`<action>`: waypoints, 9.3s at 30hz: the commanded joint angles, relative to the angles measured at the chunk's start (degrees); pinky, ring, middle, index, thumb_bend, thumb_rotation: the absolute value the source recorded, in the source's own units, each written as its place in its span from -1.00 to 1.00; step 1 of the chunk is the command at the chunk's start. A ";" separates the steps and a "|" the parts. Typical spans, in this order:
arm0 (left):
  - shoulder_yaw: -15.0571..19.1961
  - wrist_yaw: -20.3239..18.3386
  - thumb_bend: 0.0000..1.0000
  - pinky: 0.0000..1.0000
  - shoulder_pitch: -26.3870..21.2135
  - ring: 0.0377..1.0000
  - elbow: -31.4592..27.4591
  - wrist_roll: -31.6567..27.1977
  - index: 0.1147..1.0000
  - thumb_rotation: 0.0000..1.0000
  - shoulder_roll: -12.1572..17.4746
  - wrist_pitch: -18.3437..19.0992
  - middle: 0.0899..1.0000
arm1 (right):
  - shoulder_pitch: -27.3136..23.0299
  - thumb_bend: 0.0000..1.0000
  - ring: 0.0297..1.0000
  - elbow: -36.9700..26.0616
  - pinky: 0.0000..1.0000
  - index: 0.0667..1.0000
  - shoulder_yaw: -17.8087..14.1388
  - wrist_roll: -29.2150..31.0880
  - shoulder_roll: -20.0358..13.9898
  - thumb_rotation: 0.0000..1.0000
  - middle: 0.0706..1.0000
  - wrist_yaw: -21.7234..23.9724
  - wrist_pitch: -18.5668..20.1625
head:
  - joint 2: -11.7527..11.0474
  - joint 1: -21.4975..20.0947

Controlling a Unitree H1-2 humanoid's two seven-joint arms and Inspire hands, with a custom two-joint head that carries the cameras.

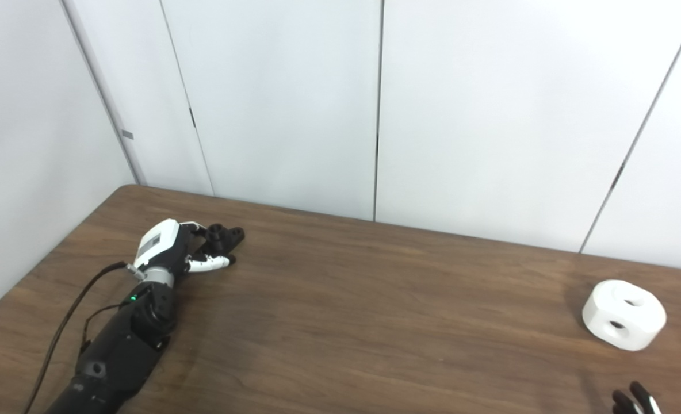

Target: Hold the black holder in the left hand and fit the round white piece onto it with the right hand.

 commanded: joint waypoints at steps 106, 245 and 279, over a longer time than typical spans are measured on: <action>-23.78 -27.14 0.03 1.00 27.01 0.84 -45.25 17.35 -0.15 -0.90 -6.74 -17.95 0.57 | -8.18 0.32 0.71 -17.17 0.78 0.60 5.79 -4.74 5.70 1.00 0.69 -1.85 21.67 | 15.09 -16.94; -21.09 -28.96 0.03 0.95 28.59 0.76 -44.19 12.92 -0.15 -0.90 -5.60 -21.74 0.53 | -51.57 0.66 1.00 20.48 0.89 0.53 13.54 -56.35 -19.83 -0.31 0.79 29.52 26.97 | 14.98 -34.19; -20.58 -29.55 0.03 0.92 28.57 0.75 -44.26 11.78 -0.16 -0.90 -5.17 -21.90 0.52 | -51.37 0.57 0.92 20.62 0.78 0.33 16.27 -54.21 -21.36 -0.31 0.75 26.55 26.98 | 15.04 -34.93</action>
